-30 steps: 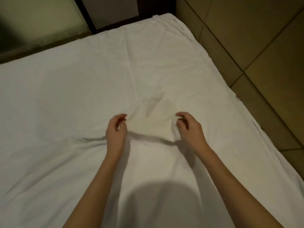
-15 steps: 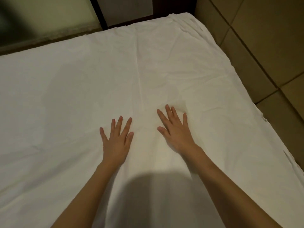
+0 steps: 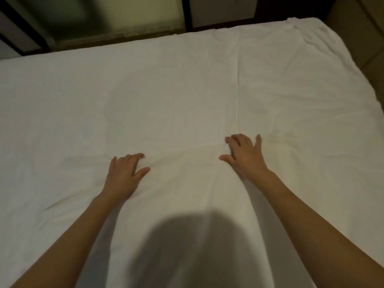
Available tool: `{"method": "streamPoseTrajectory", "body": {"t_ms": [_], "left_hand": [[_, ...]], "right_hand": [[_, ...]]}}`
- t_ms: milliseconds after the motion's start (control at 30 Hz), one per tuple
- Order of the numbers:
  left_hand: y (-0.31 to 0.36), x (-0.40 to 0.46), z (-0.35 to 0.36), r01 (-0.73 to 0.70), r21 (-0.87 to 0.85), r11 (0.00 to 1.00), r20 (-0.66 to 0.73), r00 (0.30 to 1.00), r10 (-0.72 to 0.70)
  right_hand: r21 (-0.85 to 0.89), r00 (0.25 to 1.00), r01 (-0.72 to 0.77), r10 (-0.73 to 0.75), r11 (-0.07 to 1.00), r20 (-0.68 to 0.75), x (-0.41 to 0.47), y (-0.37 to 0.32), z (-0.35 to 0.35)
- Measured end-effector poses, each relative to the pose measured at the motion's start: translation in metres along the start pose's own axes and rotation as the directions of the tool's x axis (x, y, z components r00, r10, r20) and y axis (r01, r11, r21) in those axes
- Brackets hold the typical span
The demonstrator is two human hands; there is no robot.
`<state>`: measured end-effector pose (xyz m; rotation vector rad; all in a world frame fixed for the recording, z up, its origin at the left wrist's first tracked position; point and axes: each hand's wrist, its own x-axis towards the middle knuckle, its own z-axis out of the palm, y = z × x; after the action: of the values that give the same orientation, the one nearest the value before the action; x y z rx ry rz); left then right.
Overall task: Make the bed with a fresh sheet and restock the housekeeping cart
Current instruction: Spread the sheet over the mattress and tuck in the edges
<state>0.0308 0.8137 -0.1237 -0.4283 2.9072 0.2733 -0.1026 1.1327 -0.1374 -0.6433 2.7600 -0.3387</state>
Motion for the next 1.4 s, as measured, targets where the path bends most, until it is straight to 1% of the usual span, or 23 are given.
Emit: {"method": "streamPoseTrajectory", "body": {"t_ms": [67, 133, 200, 267, 333, 400, 467, 500, 567, 633, 700, 833, 933, 1000, 1067, 1100, 1167, 1200, 1233, 1267, 1300, 1400], "left_hand": [[-0.028, -0.01, -0.006, 0.075, 0.048, 0.996, 0.007, 0.997, -0.075], [-0.05, -0.02, -0.01, 0.117, 0.112, 0.987, -0.005, 0.993, -0.118], [-0.067, -0.023, -0.016, 0.145, 0.192, 0.971, -0.026, 0.989, -0.143], [-0.083, -0.023, -0.022, 0.186, 0.244, 0.952, -0.01, 0.982, -0.19], [-0.099, -0.024, -0.026, 0.253, 0.231, 0.94, 0.019, 0.964, -0.264], [-0.112, -0.029, -0.03, 0.324, 0.176, 0.93, 0.031, 0.942, -0.334], [-0.122, -0.034, -0.035, 0.35, 0.086, 0.933, -0.004, 0.936, -0.351], [-0.124, -0.036, -0.038, 0.34, 0.06, 0.939, -0.044, 0.94, -0.337], [-0.126, -0.037, -0.045, 0.289, 0.077, 0.954, -0.151, 0.95, -0.275], [-0.127, -0.031, -0.056, 0.235, 0.093, 0.967, -0.235, 0.949, -0.209], [-0.128, -0.02, -0.072, 0.198, 0.089, 0.976, -0.27, 0.948, -0.168], [-0.12, 0.006, -0.111, 0.166, 0.055, 0.984, -0.323, 0.936, -0.14], [-0.111, 0.031, -0.142, 0.128, 0.024, 0.991, -0.351, 0.93, -0.112], [-0.098, 0.057, -0.172, 0.082, -0.015, 0.996, -0.41, 0.908, -0.081], [-0.08, 0.086, -0.206, 0.037, -0.036, 0.999, -0.495, 0.867, -0.05], [-0.069, 0.1, -0.224, 0.023, -0.069, 0.997, -0.54, 0.84, -0.057], [-0.052, 0.128, -0.254, 0.015, -0.171, 0.985, -0.602, 0.79, -0.116], [-0.047, 0.14, -0.26, 0.026, -0.22, 0.975, -0.609, 0.778, -0.158], [-0.045, 0.149, -0.257, 0.058, -0.259, 0.964, -0.583, 0.787, -0.204], [-0.045, 0.155, -0.248, 0.095, -0.275, 0.957, -0.535, 0.812, -0.234], [-0.046, 0.155, -0.231, 0.118, -0.273, 0.955, -0.478, 0.845, -0.241], [-0.041, 0.139, -0.163, 0.124, -0.169, 0.978, -0.328, 0.928, -0.175]], "right_hand": [[-0.069, 1.0, -0.012, 0.012, 0.998, -0.009, 0.001, -0.006, 0.001], [-0.14, 1.0, -0.021, 0.022, 0.99, 0.006, 0.002, -0.009, 0.001], [-0.162, 0.999, -0.036, 0.037, 0.986, 0.004, 0.001, -0.008, -0.001], [-0.174, 0.999, -0.034, 0.034, 0.984, -0.001, -0.002, -0.006, -0.003], [-0.194, 1.0, -0.019, 0.016, 0.981, -0.016, -0.006, -0.006, -0.006], [-0.196, 0.999, -0.018, 0.011, 0.98, -0.039, -0.012, -0.006, -0.01], [-0.181, 0.997, -0.013, -0.001, 0.983, -0.078, -0.018, -0.009, -0.014], [-0.166, 0.996, -0.019, 0.004, 0.986, -0.091, -0.022, -0.011, -0.017], [-0.123, 0.993, -0.041, 0.027, 0.992, -0.117, -0.028, -0.016, -0.023], [-0.12, 0.986, -0.077, 0.058, 0.99, -0.157, -0.029, -0.021, -0.033], [-0.154, 0.976, -0.079, 0.045, 0.985, -0.214, -0.023, -0.027, -0.049], [-0.167, 0.953, -0.043, -0.01, 0.985, -0.304, -0.006, -0.032, -0.091], [-0.196, 0.931, -0.066, -0.011, 0.978, -0.366, 0.005, -0.03, -0.124], [-0.215, 0.89, -0.1, -0.009, 0.972, -0.455, 0.017, -0.028, -0.152], [-0.198, 0.833, -0.13, -0.001, 0.971, -0.554, 0.036, -0.027, -0.189], [-0.181, 0.804, -0.142, 0.007, 0.973, -0.594, 0.048, -0.03, -0.209], [-0.108, 0.769, -0.181, 0.072, 0.978, -0.635, 0.072, -0.035, -0.239], [-0.057, 0.771, -0.208, 0.127, 0.977, -0.625, 0.082, -0.037, -0.244], [0.004, 0.785, -0.233, 0.19, 0.973, -0.589, 0.089, -0.039, -0.24], [0.062, 0.808, -0.25, 0.244, 0.966, -0.536, 0.092, -0.043, -0.229], [0.088, 0.835, -0.257, 0.266, 0.963, -0.481, 0.093, -0.044, -0.212], [0.013, 0.929, -0.242, 0.236, 0.97, -0.286, 0.084, -0.047, -0.147]]}}
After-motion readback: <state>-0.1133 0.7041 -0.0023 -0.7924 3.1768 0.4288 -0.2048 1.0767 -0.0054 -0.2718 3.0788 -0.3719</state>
